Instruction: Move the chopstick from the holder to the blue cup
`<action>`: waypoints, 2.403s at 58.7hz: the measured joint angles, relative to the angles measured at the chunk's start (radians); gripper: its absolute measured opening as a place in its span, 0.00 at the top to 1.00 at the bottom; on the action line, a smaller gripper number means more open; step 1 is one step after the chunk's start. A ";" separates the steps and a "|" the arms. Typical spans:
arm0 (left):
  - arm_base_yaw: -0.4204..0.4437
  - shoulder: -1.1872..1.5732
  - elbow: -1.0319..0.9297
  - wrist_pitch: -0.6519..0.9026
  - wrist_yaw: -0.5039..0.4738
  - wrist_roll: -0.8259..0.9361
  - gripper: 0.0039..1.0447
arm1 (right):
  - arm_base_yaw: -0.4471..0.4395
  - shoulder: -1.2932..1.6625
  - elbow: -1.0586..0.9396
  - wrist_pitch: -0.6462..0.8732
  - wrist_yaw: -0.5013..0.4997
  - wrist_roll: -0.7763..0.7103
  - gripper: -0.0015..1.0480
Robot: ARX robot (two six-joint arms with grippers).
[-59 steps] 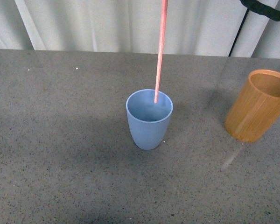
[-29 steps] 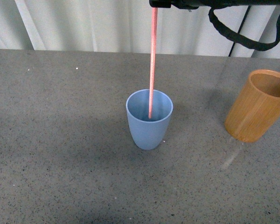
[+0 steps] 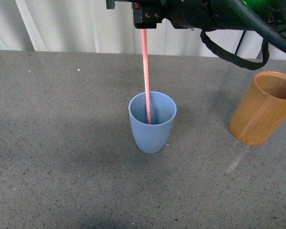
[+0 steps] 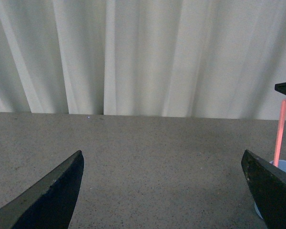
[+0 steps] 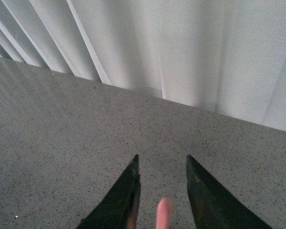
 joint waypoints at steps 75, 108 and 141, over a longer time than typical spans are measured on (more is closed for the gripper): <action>0.000 -0.001 0.000 0.000 -0.002 0.000 0.06 | -0.479 -0.726 -0.612 0.139 0.099 -0.174 0.52; 0.000 -0.001 0.000 0.000 0.000 0.000 0.06 | -0.501 -1.041 -0.866 0.072 0.100 -0.174 0.99; 0.000 -0.001 0.000 0.000 -0.001 0.000 0.06 | -0.501 -1.346 -0.958 -0.118 0.099 -0.174 0.99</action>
